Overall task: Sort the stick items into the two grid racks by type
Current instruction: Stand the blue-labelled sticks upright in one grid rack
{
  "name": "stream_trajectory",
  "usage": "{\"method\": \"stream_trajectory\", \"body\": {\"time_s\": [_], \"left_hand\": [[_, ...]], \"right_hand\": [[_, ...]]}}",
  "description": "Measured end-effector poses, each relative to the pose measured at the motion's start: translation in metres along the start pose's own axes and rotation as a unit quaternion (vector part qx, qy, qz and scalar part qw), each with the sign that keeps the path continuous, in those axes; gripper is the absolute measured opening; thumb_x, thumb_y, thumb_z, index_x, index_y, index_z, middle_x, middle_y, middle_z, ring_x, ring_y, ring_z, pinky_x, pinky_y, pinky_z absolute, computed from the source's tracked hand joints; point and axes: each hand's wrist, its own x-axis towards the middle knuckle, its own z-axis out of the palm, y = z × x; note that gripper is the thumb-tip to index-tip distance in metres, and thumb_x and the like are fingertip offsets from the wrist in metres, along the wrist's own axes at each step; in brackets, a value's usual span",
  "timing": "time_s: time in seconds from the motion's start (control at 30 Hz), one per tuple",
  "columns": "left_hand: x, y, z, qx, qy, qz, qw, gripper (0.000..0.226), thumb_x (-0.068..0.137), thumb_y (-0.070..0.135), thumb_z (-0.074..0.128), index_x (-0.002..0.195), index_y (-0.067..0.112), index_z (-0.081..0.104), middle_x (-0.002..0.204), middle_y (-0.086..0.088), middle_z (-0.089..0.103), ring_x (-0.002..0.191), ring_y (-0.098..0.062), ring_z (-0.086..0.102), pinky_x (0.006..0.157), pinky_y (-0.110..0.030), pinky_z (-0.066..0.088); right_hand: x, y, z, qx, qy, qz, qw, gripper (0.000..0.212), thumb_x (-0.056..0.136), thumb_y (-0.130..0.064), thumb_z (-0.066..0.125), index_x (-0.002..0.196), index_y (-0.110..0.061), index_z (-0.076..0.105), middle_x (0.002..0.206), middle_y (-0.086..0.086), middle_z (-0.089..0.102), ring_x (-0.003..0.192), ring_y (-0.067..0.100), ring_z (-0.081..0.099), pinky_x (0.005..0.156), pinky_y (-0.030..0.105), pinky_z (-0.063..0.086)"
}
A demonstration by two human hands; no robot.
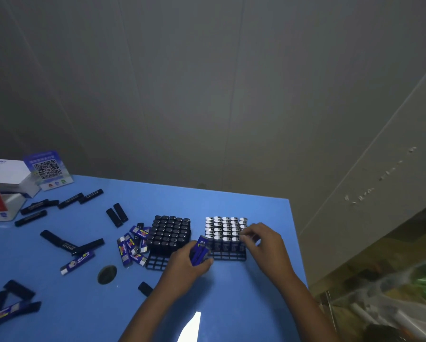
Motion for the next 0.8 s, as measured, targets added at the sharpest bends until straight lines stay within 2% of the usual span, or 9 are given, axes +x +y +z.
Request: {"method": "stream_trajectory", "body": {"time_s": [0.1, 0.17, 0.23, 0.33, 0.5, 0.57, 0.67, 0.7, 0.8], "left_hand": [[-0.007, 0.006, 0.002, 0.000, -0.007, 0.021, 1.000, 0.016, 0.078, 0.028, 0.079, 0.090, 0.027, 0.068, 0.083, 0.001, 0.071, 0.069, -0.013, 0.062, 0.064, -0.029, 0.051], [-0.012, 0.009, 0.003, 0.024, -0.009, 0.039, 0.999, 0.017, 0.079, 0.028, 0.079, 0.091, 0.028, 0.068, 0.080, 0.008, 0.070, 0.068, -0.010, 0.063, 0.067, -0.026, 0.051], [-0.018, 0.013, 0.004, 0.049, -0.014, 0.055, 0.997, 0.016, 0.080, 0.029, 0.078, 0.091, 0.028, 0.066, 0.071, 0.014, 0.065, 0.060, -0.001, 0.055, 0.061, -0.018, 0.046], [-0.027, 0.017, 0.004, 0.069, -0.024, 0.070, 0.995, 0.015, 0.082, 0.030, 0.075, 0.094, 0.027, 0.066, 0.067, 0.019, 0.061, 0.058, 0.001, 0.051, 0.059, -0.013, 0.042], [-0.038, 0.020, 0.000, 0.088, -0.046, 0.083, 0.992, 0.019, 0.083, 0.035, 0.073, 0.100, 0.032, 0.066, 0.081, 0.008, 0.066, 0.066, -0.001, 0.056, 0.063, -0.015, 0.046], [-0.041, 0.018, -0.003, 0.094, -0.052, 0.077, 0.991, 0.022, 0.082, 0.039, 0.073, 0.102, 0.033, 0.065, 0.083, 0.008, 0.066, 0.067, -0.001, 0.056, 0.063, -0.013, 0.045], [-0.043, 0.016, -0.006, 0.094, -0.060, 0.068, 0.991, 0.027, 0.081, 0.043, 0.073, 0.105, 0.034, 0.063, 0.086, 0.010, 0.065, 0.068, 0.000, 0.057, 0.065, -0.014, 0.046], [-0.044, 0.016, -0.007, 0.090, -0.061, 0.065, 0.992, 0.028, 0.080, 0.043, 0.073, 0.105, 0.034, 0.063, 0.086, 0.010, 0.065, 0.068, 0.000, 0.057, 0.065, -0.015, 0.047], [-0.044, 0.016, -0.011, 0.078, -0.058, 0.056, 0.994, 0.027, 0.080, 0.040, 0.076, 0.102, 0.032, 0.063, 0.081, 0.009, 0.062, 0.062, 0.001, 0.053, 0.062, -0.016, 0.046]], "right_hand": [[-0.001, -0.029, -0.005, 0.152, -0.060, 0.050, 0.985, 0.011, 0.087, -0.013, 0.075, 0.085, -0.023, 0.074, 0.080, -0.009, 0.072, 0.071, 0.004, 0.062, 0.065, 0.011, 0.045], [-0.005, -0.044, -0.007, 0.206, -0.104, 0.057, 0.971, 0.008, 0.087, -0.014, 0.076, 0.086, -0.022, 0.076, 0.078, -0.009, 0.072, 0.070, 0.004, 0.061, 0.066, 0.014, 0.047], [-0.010, -0.054, -0.007, 0.237, -0.134, 0.050, 0.961, 0.006, 0.087, -0.016, 0.077, 0.087, -0.022, 0.077, 0.080, -0.008, 0.074, 0.073, 0.009, 0.065, 0.070, 0.019, 0.051], [-0.018, -0.066, -0.003, 0.285, -0.164, 0.061, 0.942, 0.006, 0.087, -0.014, 0.077, 0.093, -0.015, 0.076, 0.083, 0.005, 0.076, 0.077, 0.016, 0.072, 0.072, 0.025, 0.056], [-0.024, -0.074, -0.001, 0.282, -0.185, 0.048, 0.940, 0.009, 0.087, -0.008, 0.076, 0.095, -0.010, 0.075, 0.079, 0.007, 0.075, 0.069, 0.010, 0.067, 0.065, 0.021, 0.051], [-0.025, -0.076, -0.003, 0.291, -0.197, 0.044, 0.935, 0.011, 0.087, -0.008, 0.076, 0.098, -0.010, 0.076, 0.082, 0.008, 0.075, 0.073, 0.013, 0.070, 0.070, 0.022, 0.053], [-0.025, -0.076, -0.005, 0.293, -0.214, 0.029, 0.931, 0.015, 0.089, -0.009, 0.074, 0.103, -0.013, 0.077, 0.092, 0.012, 0.076, 0.086, 0.026, 0.072, 0.084, 0.033, 0.059], [-0.024, -0.076, -0.005, 0.291, -0.216, 0.027, 0.932, 0.015, 0.089, -0.008, 0.073, 0.104, -0.012, 0.077, 0.094, 0.011, 0.076, 0.090, 0.026, 0.072, 0.085, 0.032, 0.059], [-0.021, -0.077, -0.013, 0.275, -0.198, 0.028, 0.940, 0.013, 0.091, -0.008, 0.071, 0.101, -0.011, 0.079, 0.094, 0.000, 0.077, 0.090, 0.013, 0.072, 0.080, 0.020, 0.054]]}}
